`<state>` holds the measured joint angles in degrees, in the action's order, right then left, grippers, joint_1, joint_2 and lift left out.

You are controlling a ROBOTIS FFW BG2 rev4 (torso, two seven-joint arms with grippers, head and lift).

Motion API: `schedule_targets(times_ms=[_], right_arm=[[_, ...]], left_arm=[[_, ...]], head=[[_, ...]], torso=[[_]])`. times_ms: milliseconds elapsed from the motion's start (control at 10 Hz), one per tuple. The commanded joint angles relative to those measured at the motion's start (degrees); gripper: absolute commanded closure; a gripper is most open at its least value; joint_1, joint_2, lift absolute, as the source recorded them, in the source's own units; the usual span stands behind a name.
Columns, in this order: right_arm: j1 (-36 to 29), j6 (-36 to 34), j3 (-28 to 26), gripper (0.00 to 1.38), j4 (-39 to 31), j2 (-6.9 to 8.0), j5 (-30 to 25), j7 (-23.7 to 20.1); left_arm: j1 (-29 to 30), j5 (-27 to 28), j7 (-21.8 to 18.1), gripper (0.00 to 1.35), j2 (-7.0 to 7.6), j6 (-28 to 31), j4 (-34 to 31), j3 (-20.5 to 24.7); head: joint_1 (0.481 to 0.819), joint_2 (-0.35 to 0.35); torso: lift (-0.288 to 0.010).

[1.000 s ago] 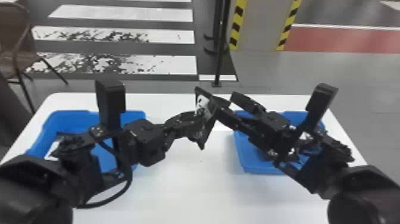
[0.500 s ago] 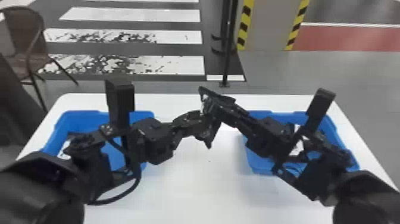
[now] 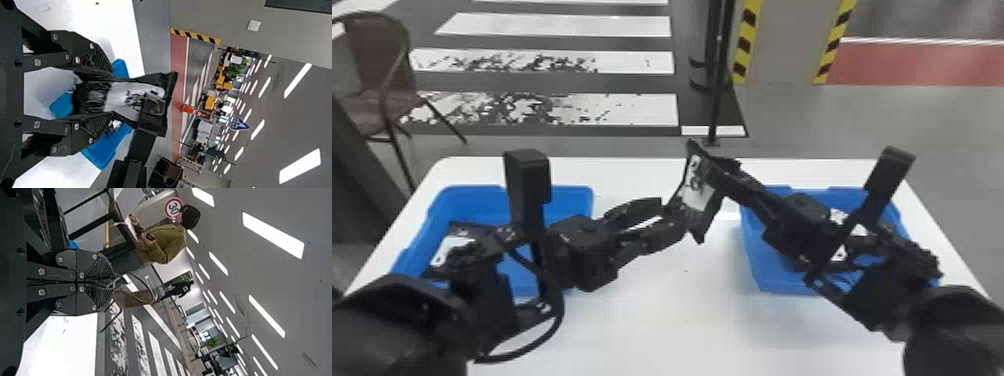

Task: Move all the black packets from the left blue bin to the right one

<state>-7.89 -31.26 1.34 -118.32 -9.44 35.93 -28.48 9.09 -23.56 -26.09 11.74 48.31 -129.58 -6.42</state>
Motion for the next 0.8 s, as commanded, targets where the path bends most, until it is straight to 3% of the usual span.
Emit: schedule_targets(times_ms=[0, 300, 500, 600, 700], right_arm=[[1.14, 1.17, -4.77, 1.28, 2.38, -0.05, -2.57, 0.62], [7.05, 2.58, -13.8, 1.27, 13.35, -0.4, -11.14, 1.59], [8.73, 4.27, -14.71, 1.2, 19.82, -1.98, -15.37, 4.49], [8.73, 4.55, -14.71, 0.88, 21.93, -2.42, -16.28, 5.81], [7.47, 7.22, -14.94, 0.42, 21.79, -2.6, -19.02, 6.95]], left_arm=[[3.29, -1.35, -0.1, 0.13, -0.75, -1.06, -0.71, 3.45], [11.02, 2.19, -0.01, 0.18, -3.39, 1.61, -7.46, 15.91], [12.99, 5.51, 0.25, 0.18, -4.7, 2.18, -9.0, 22.54], [13.83, 7.22, 0.34, 0.19, -4.97, 2.74, -9.43, 24.82], [14.25, 8.71, 0.69, 0.19, -5.23, 3.02, -9.71, 26.53]], head=[[0.695, -0.038], [0.695, -0.089], [0.695, -0.101], [0.695, -0.097], [0.695, -0.085]], torso=[[-0.14], [-0.14], [-0.14], [-0.14], [-0.14]])
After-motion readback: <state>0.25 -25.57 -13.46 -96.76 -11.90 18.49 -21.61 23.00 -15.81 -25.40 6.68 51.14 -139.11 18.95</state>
